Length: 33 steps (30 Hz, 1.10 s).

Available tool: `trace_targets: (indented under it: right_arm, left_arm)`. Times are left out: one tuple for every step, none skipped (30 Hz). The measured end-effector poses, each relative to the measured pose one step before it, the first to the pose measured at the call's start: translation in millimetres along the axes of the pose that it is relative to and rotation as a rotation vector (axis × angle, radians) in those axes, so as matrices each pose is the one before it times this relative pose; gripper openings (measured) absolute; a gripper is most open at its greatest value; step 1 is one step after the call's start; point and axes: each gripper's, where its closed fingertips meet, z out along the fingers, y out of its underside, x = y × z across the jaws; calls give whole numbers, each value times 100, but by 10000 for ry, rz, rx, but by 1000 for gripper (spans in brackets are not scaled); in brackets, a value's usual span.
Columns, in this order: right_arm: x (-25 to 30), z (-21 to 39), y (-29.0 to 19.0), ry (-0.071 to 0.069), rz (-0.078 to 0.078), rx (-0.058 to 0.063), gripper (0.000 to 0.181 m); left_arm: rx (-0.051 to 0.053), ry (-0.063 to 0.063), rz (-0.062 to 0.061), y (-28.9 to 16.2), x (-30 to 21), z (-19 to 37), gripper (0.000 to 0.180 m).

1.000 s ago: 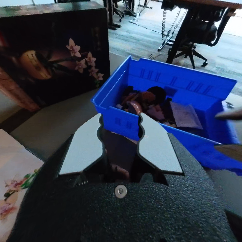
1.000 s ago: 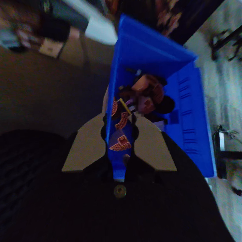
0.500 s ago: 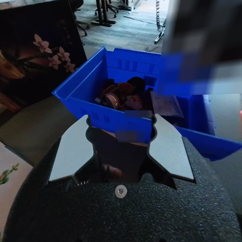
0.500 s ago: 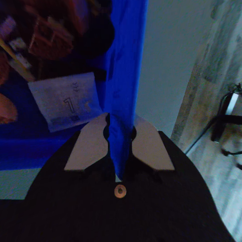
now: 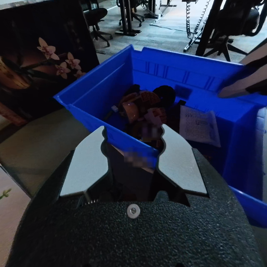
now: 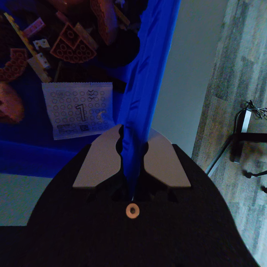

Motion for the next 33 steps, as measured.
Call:
trace_targets:
  right_arm:
    - [19,-71,106,30,41,14,20]
    - [-34,-54,32,-32,11,72,19]
    - [-78,-44,-74,-72,-46,148,18]
    - [-87,-23,-44,-75,47,146,17]
    - [-52,20,-68,-69,177,64,16]
    - [-88,16,-139,-23,109,41,15]
    - [-125,100,-170,8,25,30,14]
    - [-235,31,-178,-22,20,-9,14]
    - [-208,38,-148,5,27,-23,14]
    - [-183,-5,-79,24,48,-11,14]
    - [-200,-12,-69,48,16,30,14]
    - [-168,-39,-61,63,-3,79,15]
    - [-171,-76,-12,71,9,81,16]
    - [-122,17,-15,124,-51,72,16]
    - [-41,21,-119,172,-107,95,18]
    - [68,66,-106,215,-119,95,20]
    - [184,11,-256,231,-85,66,23]
    - [268,45,-170,232,101,156,26]
    - [272,-182,-165,188,322,289,28]
    - [328,-330,-378,156,331,417,42]
    - [521,-771,-329,206,406,573,58]
    - [839,-1074,-617,322,618,731,64]
    - [724,-1361,-963,191,669,935,68]
    - [400,-1572,-1158,9,601,983,71]
    - [60,-1666,-1399,-88,487,1024,75]
    - [-514,-1593,-1616,-305,377,1066,76]
    - [-1055,-1340,-1830,-455,237,1096,81]
    - [-1610,-914,-1747,-601,37,951,90]
    - [-1755,-432,-1172,-497,-90,409,96]
    - [-1772,42,-508,-407,-261,-230,106]
    - [-1826,377,-102,-376,-296,-666,117]
    - [-1892,606,-337,-358,-217,-599,132]
    - [-2054,698,-960,-414,-226,-241,140]
  left_arm:
    - [-108,-25,82,-6,38,77,66]
    - [-115,-37,77,11,65,11,65]
    - [-101,-48,43,96,-57,-79,65]
    - [-17,-22,34,153,-19,-134,64]
    - [62,24,-43,94,17,-101,64]
    - [32,12,-38,70,-45,-122,65]
    - [-49,-34,37,39,-131,-183,65]
    - [-74,-46,35,63,-130,-137,65]
    - [-30,-19,13,101,-170,-114,65]
    - [34,2,-23,88,-146,-137,65]
    - [66,7,-51,60,-149,-113,64]
    - [65,4,-76,151,-158,-185,64]
    - [46,3,-51,106,-101,-222,64]
    - [34,-13,-42,160,-76,-308,63]
    - [39,-23,-35,93,1,-197,63]
    - [-11,-7,5,-61,46,-126,62]
    - [-72,41,86,-118,67,58,62]
    - [-150,72,120,-176,68,85,64]
    - [-282,233,207,-89,164,-122,71]
    - [-202,142,215,-213,-340,-426,86]
    - [180,-118,155,-575,-221,-302,93]
    - [619,-64,140,-1075,-372,-456,93]
    - [620,-117,89,-1032,-766,-1635,89]
    - [440,-157,124,-875,-970,-1784,88]
    - [386,-186,150,-763,-1122,-1974,87]
    - [316,-282,106,-660,-1301,-2003,86]
    - [243,-257,57,-578,-1339,-2075,84]
    - [213,-227,-9,-568,-1283,-1981,82]
    - [154,-219,-46,-550,-1251,-1910,82]
    - [68,-242,-32,-542,-1245,-1904,83]
    - [71,-298,-18,-552,-1237,-1754,84]
    - [138,-318,-21,-662,-1234,-1695,85]
    - [178,-283,-63,-741,-1203,-1555,86]
